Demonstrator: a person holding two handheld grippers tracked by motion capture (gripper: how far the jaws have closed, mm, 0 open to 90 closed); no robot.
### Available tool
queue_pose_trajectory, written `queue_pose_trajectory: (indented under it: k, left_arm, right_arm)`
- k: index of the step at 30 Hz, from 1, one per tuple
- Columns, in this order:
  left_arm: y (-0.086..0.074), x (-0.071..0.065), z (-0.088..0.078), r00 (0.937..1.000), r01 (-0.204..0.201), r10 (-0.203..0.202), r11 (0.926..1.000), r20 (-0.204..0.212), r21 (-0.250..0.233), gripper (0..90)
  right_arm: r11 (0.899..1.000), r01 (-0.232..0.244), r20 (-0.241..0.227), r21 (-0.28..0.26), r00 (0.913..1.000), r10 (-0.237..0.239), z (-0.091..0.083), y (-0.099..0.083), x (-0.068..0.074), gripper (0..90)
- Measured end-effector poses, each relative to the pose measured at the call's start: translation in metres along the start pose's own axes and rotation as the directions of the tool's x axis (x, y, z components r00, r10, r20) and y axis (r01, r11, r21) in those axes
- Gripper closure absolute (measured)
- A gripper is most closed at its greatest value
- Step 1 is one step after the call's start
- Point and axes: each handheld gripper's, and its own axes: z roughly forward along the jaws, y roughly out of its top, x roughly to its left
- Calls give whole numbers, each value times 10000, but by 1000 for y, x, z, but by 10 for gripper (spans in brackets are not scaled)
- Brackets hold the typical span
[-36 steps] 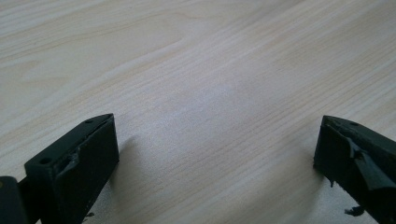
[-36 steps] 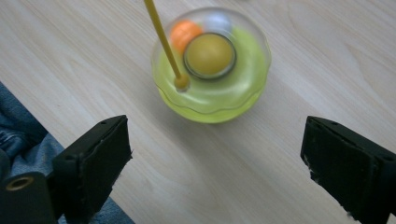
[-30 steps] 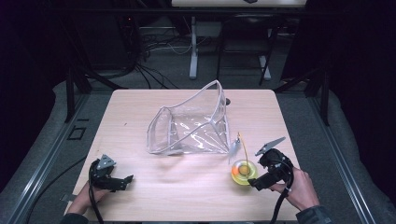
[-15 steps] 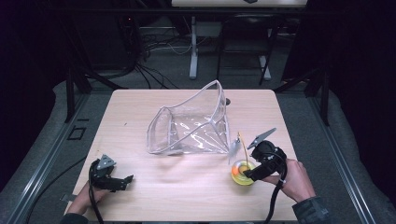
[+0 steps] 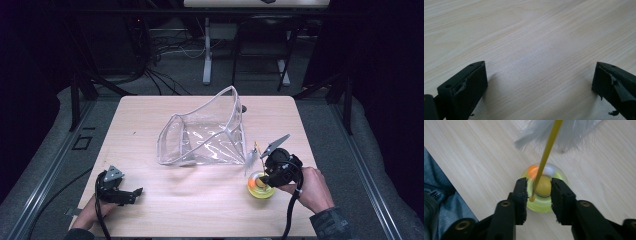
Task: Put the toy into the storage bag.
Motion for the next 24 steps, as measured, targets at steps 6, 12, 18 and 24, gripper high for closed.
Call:
queue_pose_trajectory:
  k: [6, 12, 18, 24]
  left_arm:
    - [0, 0, 0, 10000, -7, 7, 10000, 0, 1, 0]
    - [0, 0, 0, 10000, -27, 27, 10000, 31, -4, 0]
    - [-1, 0, 0, 10000, -30, 30, 10000, 33, -10, 0]
    - [-1, 0, 0, 10000, -26, 26, 10000, 32, -10, 0]
  right_arm:
    - [9995, 61, 54, -324, 10000, -59, -1, 0, 2, 841]
    - [9985, 228, 268, -495, 9994, -215, -1, 1, 3, 878]
    - [9977, 159, 81, -664, 9998, -154, -1, 1, -1, 880]
    - [9964, 52, -149, -851, 9999, -65, -2, 0, -8, 881]
